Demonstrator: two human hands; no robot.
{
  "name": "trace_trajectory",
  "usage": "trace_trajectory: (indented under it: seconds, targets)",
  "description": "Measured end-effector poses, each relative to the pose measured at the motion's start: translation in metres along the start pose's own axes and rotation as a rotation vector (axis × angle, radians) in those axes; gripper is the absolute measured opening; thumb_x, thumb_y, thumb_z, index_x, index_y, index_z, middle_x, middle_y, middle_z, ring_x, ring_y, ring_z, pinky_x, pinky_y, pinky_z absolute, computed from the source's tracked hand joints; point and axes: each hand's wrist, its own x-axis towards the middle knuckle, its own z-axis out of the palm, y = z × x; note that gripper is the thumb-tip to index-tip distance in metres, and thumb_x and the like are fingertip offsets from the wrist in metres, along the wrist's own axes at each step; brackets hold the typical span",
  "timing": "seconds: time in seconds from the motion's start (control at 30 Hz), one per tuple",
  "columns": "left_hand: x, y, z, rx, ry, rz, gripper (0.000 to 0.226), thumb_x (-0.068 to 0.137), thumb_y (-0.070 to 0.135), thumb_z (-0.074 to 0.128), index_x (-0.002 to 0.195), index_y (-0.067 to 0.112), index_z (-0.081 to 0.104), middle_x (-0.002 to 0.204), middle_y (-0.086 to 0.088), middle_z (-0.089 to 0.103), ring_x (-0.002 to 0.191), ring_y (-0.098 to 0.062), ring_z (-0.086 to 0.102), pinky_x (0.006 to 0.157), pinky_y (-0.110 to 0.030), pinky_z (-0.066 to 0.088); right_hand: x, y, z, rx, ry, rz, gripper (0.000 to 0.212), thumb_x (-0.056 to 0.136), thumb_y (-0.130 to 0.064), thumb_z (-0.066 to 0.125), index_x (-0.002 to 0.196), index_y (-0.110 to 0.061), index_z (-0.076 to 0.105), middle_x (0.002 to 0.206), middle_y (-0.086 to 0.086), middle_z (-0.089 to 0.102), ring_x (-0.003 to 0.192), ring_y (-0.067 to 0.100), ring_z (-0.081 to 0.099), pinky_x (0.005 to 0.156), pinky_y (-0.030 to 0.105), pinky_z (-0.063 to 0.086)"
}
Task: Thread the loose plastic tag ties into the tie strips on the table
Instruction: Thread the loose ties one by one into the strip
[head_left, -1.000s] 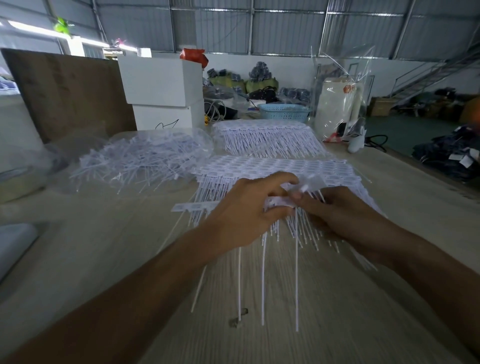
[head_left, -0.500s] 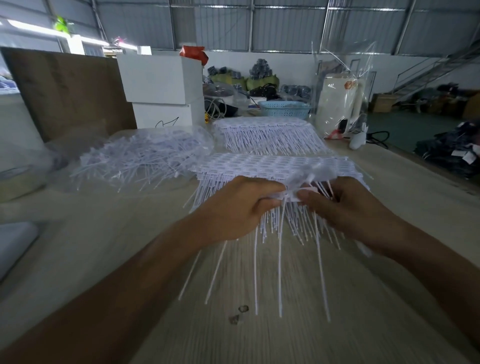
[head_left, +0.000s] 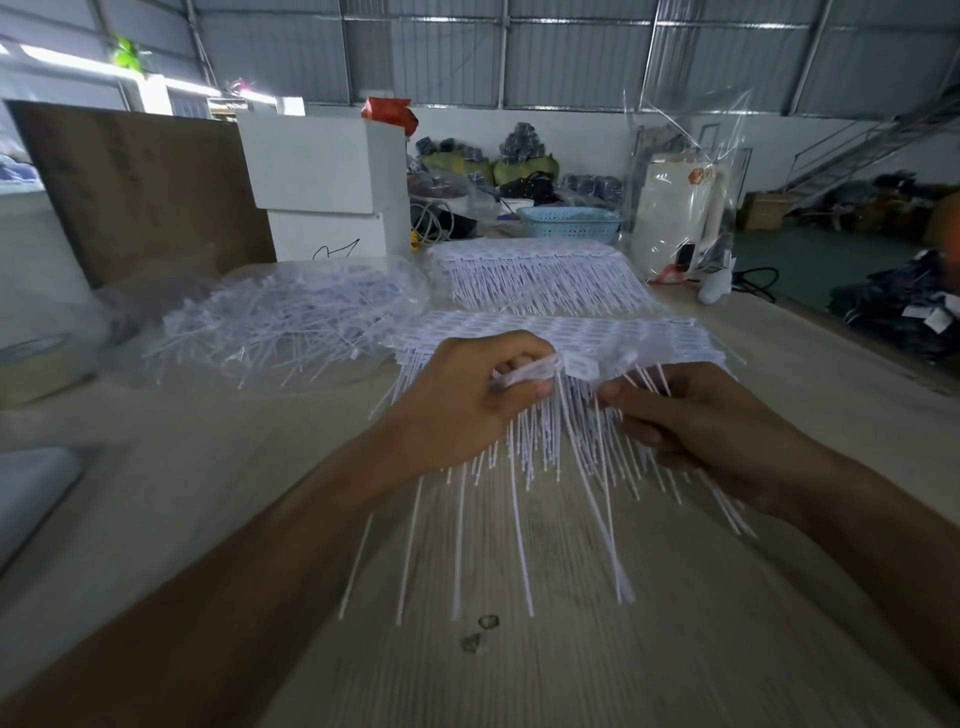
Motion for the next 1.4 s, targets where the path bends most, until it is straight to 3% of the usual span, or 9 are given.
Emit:
trace_trajectory:
  seconds: [0.17, 0.37, 0.53, 0.7, 0.83, 0.93, 1.07, 1.2, 1.4]
  targets:
    - [-0.001, 0.000, 0.005, -0.009, -0.039, 0.018, 0.019, 0.092, 0.017, 0.070, 0.111, 0.018, 0.070, 0.086, 0.004, 0.072, 0.079, -0.009, 0.065, 0.071, -0.030, 0.050, 0.000, 0.002, 0.007, 0.055, -0.072, 0.043, 0.049, 0.071, -0.050, 0.074, 0.096, -0.008, 0.076, 0.055, -0.007, 0.037, 0.048, 0.008, 0.031, 0.044, 0.023, 0.024]
    - [0.000, -0.002, 0.004, 0.006, -0.018, 0.020, 0.023, 0.091, 0.023, 0.070, 0.114, 0.025, 0.069, 0.089, 0.007, 0.073, 0.079, -0.009, 0.067, 0.071, -0.025, 0.049, 0.000, 0.000, 0.010, 0.137, -0.065, 0.084, 0.032, 0.091, -0.037, 0.060, 0.076, -0.011, 0.050, 0.058, -0.005, 0.033, 0.049, 0.009, 0.024, 0.047, 0.024, 0.017]
    - [-0.001, -0.005, 0.002, 0.166, -0.077, 0.098, 0.032, 0.092, 0.025, 0.067, 0.124, 0.020, 0.069, 0.104, 0.004, 0.073, 0.093, -0.010, 0.064, 0.083, -0.034, 0.051, 0.003, -0.001, 0.006, 0.380, -0.044, 0.125, 0.023, 0.101, -0.027, 0.053, 0.081, -0.016, 0.052, 0.064, 0.003, 0.049, 0.047, 0.009, 0.027, 0.037, 0.019, 0.022]
    - [-0.001, -0.009, 0.001, 0.408, -0.269, 0.212, 0.034, 0.102, 0.023, 0.054, 0.136, 0.020, 0.061, 0.103, -0.003, 0.068, 0.096, -0.021, 0.056, 0.082, -0.043, 0.047, 0.000, 0.001, 0.009, 0.258, -0.022, 0.187, 0.029, 0.105, -0.024, 0.046, 0.087, -0.004, 0.057, 0.070, 0.012, 0.065, 0.048, 0.013, 0.049, 0.040, 0.022, 0.037]
    - [0.000, -0.009, -0.001, 0.533, -0.273, 0.331, 0.039, 0.098, 0.012, 0.059, 0.136, 0.020, 0.060, 0.098, -0.004, 0.068, 0.091, -0.023, 0.057, 0.077, -0.041, 0.046, -0.002, 0.000, 0.005, 0.314, -0.111, 0.204, 0.035, 0.105, -0.022, 0.046, 0.072, -0.010, 0.048, 0.056, 0.001, 0.047, 0.039, 0.005, 0.031, 0.032, 0.016, 0.027]
    - [0.003, -0.022, -0.010, 0.721, -0.255, 0.388, 0.049, 0.091, 0.002, 0.063, 0.136, 0.021, 0.060, 0.107, -0.006, 0.069, 0.098, -0.026, 0.061, 0.082, -0.039, 0.045, 0.002, -0.003, -0.006, 0.409, -0.031, 0.140, 0.031, 0.105, -0.021, 0.044, 0.074, -0.017, 0.042, 0.056, -0.006, 0.037, 0.040, 0.004, 0.026, 0.033, 0.015, 0.021]
    - [0.000, -0.040, -0.027, 0.398, -0.168, 0.107, 0.037, 0.097, 0.019, 0.063, 0.134, 0.015, 0.062, 0.098, -0.005, 0.068, 0.093, -0.022, 0.061, 0.085, -0.037, 0.048, 0.006, -0.007, -0.018, 0.498, 0.055, 0.053, 0.018, 0.091, -0.027, 0.056, 0.079, -0.018, 0.045, 0.060, -0.006, 0.028, 0.048, 0.007, 0.023, 0.040, 0.018, 0.018]
    - [0.002, -0.019, -0.007, 0.181, -0.061, 0.053, 0.036, 0.089, 0.030, 0.073, 0.122, 0.018, 0.070, 0.084, 0.014, 0.063, 0.075, -0.002, 0.057, 0.074, -0.009, 0.039, 0.005, 0.000, 0.000, 0.364, 0.064, 0.119, 0.031, 0.080, -0.030, 0.067, 0.099, -0.005, 0.065, 0.056, -0.008, 0.025, 0.047, 0.007, 0.022, 0.039, 0.018, 0.021]
    - [0.000, 0.013, 0.021, -0.011, -0.058, -0.004, 0.027, 0.085, 0.032, 0.078, 0.096, 0.028, 0.054, 0.081, 0.012, 0.069, 0.069, -0.006, 0.066, 0.060, -0.026, 0.050, 0.003, 0.001, 0.019, 0.317, 0.116, 0.132, 0.043, 0.096, -0.037, 0.059, 0.057, -0.020, 0.066, 0.051, -0.006, 0.027, 0.043, 0.008, 0.020, 0.037, 0.019, 0.021]
